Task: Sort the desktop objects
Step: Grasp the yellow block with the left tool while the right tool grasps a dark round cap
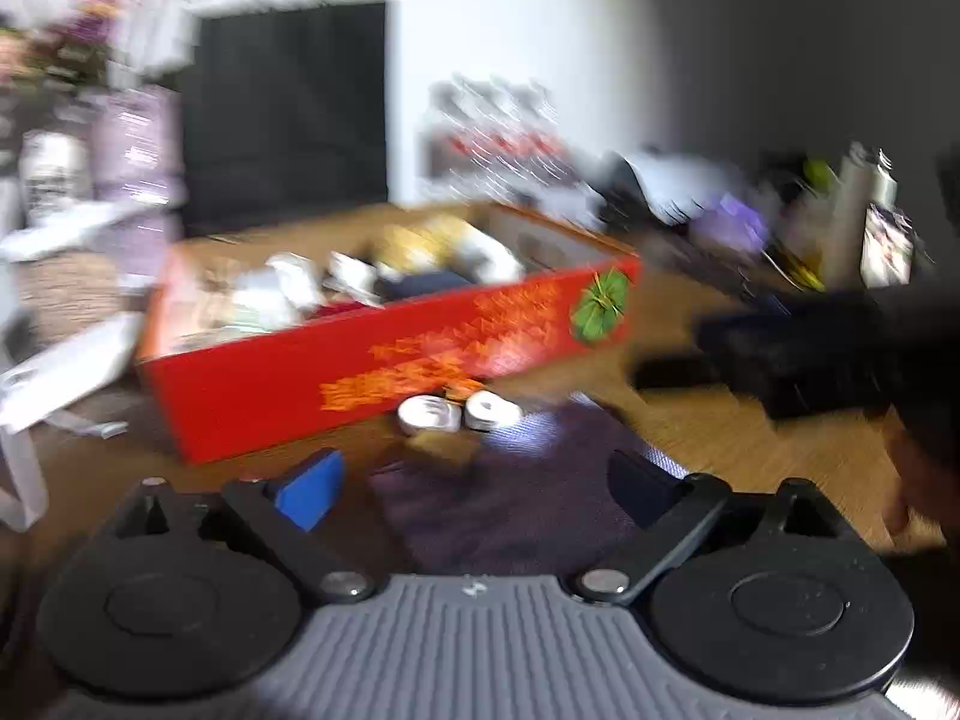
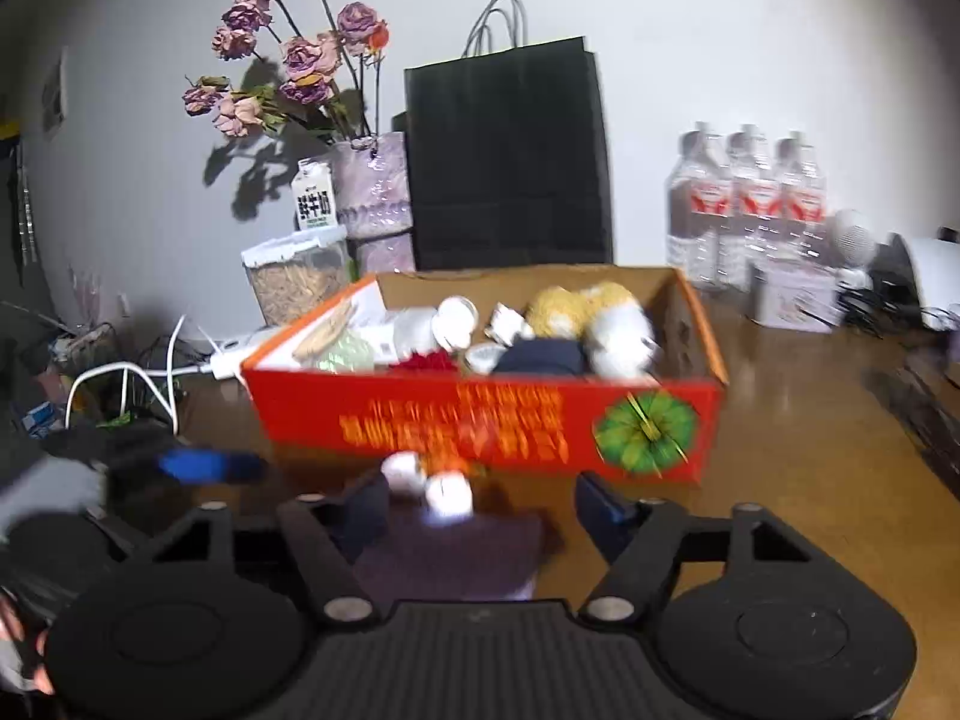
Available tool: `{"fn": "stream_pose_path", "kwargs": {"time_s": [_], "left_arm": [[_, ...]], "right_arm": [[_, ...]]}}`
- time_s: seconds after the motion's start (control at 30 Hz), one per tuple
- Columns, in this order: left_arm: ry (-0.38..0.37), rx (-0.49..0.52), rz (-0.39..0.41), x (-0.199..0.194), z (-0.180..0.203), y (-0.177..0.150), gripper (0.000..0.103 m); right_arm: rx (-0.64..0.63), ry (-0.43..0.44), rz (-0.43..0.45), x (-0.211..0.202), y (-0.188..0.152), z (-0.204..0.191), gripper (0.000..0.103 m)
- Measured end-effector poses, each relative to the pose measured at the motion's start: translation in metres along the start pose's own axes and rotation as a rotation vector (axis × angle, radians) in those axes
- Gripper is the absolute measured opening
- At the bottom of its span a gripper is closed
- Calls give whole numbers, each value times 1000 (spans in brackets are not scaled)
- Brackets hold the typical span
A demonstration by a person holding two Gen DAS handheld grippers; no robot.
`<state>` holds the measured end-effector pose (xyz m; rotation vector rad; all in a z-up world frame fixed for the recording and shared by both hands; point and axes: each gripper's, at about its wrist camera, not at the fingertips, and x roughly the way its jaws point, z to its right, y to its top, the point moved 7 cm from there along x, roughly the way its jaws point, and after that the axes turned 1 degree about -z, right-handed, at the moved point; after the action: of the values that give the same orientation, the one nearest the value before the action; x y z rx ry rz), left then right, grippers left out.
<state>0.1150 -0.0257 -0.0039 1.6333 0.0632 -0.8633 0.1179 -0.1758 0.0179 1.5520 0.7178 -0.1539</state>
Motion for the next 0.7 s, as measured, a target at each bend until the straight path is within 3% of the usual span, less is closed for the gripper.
{"fn": "stream_pose_path", "kwargs": {"time_s": [0.1,0.23,0.27,0.33,0.37,0.43,0.47,0.7], "left_arm": [[-41,54,-33,26,-6,6,77],[-99,-43,-97,51,-27,4,57],[-114,-73,-118,54,-31,2,46],[-133,-107,-105,53,-37,0,35],[-142,-131,-98,52,-41,0,35],[-145,-156,-97,49,-46,-1,35],[-135,-164,-98,48,-49,-1,35],[-65,-265,-120,29,-67,-2,35]], "right_arm": [[-24,44,-58,35,10,-3,63],[-65,54,-160,71,6,-8,53],[-74,61,-171,76,5,-10,51],[-97,74,-183,81,3,-14,45],[-107,75,-191,84,1,-16,42],[-118,66,-206,89,-2,-19,24],[-122,59,-208,91,-5,-19,21],[-184,20,-158,84,-11,-25,21]]}}
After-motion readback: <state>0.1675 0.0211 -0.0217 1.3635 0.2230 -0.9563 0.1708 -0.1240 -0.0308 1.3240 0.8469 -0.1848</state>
